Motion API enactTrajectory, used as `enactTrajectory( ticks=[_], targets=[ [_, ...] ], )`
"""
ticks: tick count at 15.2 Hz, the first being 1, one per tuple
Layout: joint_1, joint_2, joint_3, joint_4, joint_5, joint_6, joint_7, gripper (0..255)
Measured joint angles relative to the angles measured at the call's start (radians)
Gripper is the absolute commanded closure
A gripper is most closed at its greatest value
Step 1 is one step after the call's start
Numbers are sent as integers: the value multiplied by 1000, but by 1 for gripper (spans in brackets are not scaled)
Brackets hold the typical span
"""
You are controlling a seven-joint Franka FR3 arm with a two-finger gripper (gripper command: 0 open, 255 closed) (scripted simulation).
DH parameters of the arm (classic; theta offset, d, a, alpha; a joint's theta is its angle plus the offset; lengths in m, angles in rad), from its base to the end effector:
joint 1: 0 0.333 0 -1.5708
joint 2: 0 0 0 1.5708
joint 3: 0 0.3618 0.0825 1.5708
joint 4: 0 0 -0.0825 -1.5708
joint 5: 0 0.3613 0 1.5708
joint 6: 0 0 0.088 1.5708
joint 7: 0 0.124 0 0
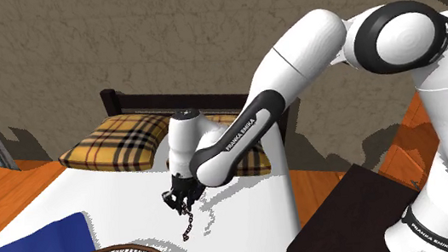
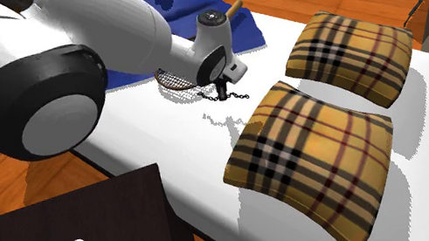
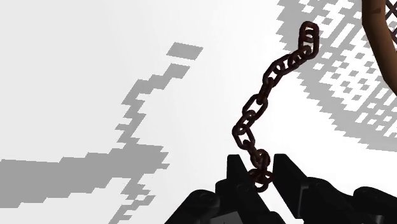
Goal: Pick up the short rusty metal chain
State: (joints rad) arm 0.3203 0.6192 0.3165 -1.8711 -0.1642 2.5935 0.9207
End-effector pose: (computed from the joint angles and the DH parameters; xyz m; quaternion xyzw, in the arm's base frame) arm 0.5456 0.3794 0.2457 -0.9908 0.1079 -0.0210 0.0788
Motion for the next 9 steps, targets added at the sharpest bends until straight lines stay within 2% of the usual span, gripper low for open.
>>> enactTrajectory(
  ticks=[9],
  targets=[
    [-21, -86, 28, -7, 30, -78, -12, 255]
  ],
)
